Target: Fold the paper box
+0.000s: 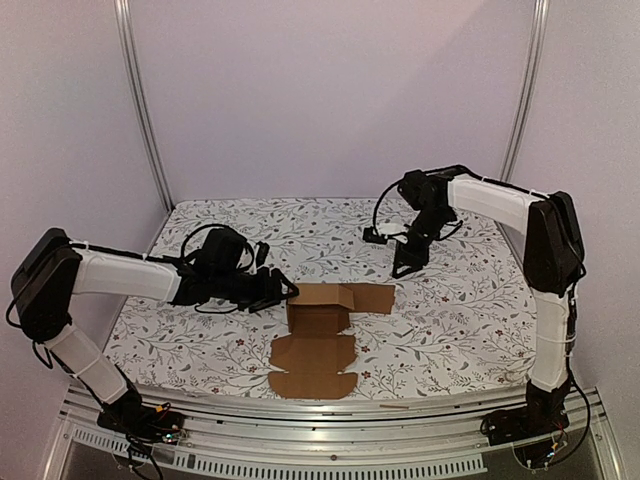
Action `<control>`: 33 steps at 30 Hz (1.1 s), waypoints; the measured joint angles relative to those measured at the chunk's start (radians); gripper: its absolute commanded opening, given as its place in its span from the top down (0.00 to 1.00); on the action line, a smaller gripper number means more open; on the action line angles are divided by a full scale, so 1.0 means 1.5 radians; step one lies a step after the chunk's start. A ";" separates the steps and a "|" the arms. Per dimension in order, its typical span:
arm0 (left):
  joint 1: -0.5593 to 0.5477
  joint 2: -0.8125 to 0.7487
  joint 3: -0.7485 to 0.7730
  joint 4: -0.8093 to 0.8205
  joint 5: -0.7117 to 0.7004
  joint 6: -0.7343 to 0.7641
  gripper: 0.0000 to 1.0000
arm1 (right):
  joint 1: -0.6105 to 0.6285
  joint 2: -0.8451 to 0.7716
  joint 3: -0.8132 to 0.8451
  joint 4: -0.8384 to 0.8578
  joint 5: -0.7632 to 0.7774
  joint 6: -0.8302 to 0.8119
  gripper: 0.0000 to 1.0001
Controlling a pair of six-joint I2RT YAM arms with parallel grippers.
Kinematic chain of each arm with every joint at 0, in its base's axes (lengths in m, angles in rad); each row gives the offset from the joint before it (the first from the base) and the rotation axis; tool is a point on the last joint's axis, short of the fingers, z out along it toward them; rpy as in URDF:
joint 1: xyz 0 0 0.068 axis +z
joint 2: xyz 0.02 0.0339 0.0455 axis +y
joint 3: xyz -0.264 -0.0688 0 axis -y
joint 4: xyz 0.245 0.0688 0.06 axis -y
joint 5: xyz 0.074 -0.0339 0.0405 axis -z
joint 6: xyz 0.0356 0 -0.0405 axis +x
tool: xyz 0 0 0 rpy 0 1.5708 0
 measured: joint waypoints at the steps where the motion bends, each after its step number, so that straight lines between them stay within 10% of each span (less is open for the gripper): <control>1: -0.001 0.000 -0.003 0.002 0.002 -0.002 0.39 | 0.002 0.003 -0.011 0.008 0.011 0.002 0.65; 33: -0.006 0.020 -0.026 0.079 0.035 -0.042 0.44 | 0.135 -0.048 -0.191 -0.005 -0.014 -0.053 0.47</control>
